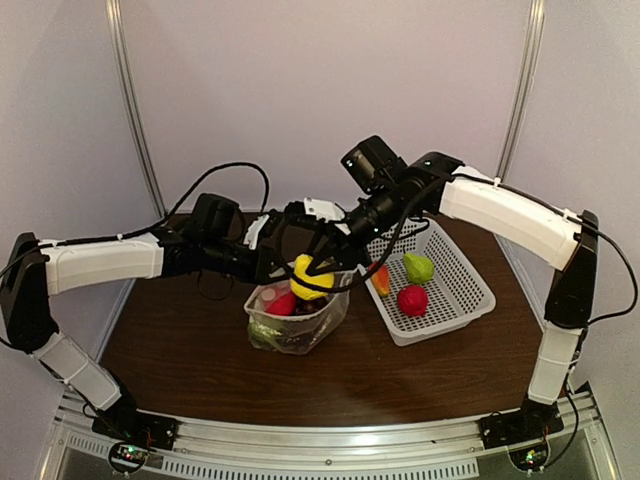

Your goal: Open the zip-top bag and remove the fake food

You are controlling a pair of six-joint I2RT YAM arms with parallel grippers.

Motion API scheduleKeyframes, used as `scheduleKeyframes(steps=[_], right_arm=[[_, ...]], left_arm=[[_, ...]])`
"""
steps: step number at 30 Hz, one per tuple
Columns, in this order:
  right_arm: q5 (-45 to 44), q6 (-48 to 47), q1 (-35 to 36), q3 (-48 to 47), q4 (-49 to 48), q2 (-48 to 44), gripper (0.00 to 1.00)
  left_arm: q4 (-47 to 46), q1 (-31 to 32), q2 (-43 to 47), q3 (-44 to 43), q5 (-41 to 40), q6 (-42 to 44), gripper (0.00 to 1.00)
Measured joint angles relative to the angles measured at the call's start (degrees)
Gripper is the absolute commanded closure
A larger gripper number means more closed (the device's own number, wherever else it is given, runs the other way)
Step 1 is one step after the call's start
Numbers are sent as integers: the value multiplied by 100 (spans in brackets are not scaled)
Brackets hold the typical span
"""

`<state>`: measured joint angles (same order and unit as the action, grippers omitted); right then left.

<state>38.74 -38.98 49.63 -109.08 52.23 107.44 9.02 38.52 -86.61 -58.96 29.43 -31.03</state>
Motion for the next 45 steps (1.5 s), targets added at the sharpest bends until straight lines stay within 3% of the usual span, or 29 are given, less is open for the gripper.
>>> scheduleKeyframes(steps=[7,12,18,30,37,41,45], right_arm=[[494,470,-748,7,76,-579,81],[522,1029,-1864,684,-249,-1128,79],[251,1572,-2820,1384,-498,-1117,78],[-481,2258,-2927,1567,-741,-50,77],[-1213,2583,-2938,1198,-737,791,76],[-1458,2702,-2940,1067,-745,994,69],[-1556,2750,-2940,1051,-737,1049,54]], left_arm=[[15,0,-278,-291,52,35,100],[24,0,-317,-369,101,76,100],[162,0,-319,-444,120,136,100],[278,0,-306,-446,118,166,100],[313,0,-195,-407,81,160,100],[317,0,-116,-315,72,157,100],[319,0,-98,-269,33,155,100]])
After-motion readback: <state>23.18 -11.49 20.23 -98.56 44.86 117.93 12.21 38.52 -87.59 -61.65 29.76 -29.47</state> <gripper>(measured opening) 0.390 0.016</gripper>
